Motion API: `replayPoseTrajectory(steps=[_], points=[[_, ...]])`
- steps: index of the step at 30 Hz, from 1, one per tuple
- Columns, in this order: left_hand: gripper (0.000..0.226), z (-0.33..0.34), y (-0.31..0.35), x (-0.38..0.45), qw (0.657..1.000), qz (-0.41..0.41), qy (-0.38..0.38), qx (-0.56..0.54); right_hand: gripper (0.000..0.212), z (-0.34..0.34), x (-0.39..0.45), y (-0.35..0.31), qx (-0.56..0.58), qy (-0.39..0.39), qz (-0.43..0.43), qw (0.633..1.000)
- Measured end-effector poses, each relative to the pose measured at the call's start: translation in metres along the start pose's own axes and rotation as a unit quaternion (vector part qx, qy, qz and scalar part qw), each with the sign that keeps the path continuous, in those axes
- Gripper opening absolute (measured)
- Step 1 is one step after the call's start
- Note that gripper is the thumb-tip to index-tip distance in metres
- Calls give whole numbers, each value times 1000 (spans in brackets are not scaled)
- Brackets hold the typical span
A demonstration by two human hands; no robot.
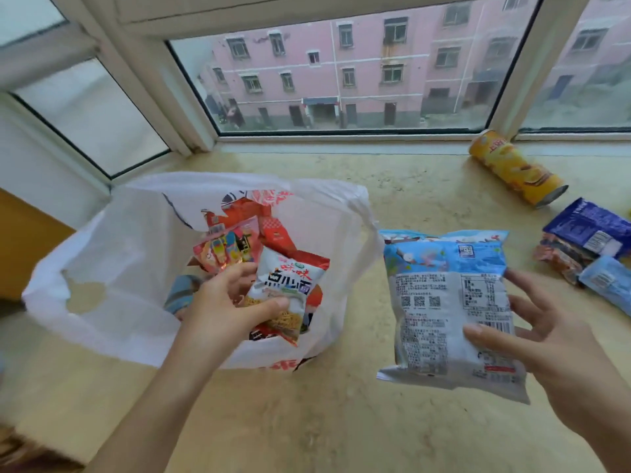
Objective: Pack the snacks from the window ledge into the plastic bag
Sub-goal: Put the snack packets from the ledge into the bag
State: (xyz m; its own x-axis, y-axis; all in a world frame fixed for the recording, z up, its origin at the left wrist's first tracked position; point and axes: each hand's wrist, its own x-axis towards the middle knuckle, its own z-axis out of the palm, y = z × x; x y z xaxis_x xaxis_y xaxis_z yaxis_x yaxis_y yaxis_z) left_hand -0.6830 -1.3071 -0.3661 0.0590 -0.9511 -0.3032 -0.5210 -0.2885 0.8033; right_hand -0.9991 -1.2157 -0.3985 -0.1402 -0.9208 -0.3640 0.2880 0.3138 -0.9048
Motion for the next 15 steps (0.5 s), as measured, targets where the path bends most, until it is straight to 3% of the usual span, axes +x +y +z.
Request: replayPoseTrajectory(steps=[8,15], points=[[40,-2,-44,58,998,4,63,25,125,32,-7,-4,-6,-10,10,1000],[43,-13,-56,40,996,22,76,31,127,45,-34,-12,-10,-21,20,1000]])
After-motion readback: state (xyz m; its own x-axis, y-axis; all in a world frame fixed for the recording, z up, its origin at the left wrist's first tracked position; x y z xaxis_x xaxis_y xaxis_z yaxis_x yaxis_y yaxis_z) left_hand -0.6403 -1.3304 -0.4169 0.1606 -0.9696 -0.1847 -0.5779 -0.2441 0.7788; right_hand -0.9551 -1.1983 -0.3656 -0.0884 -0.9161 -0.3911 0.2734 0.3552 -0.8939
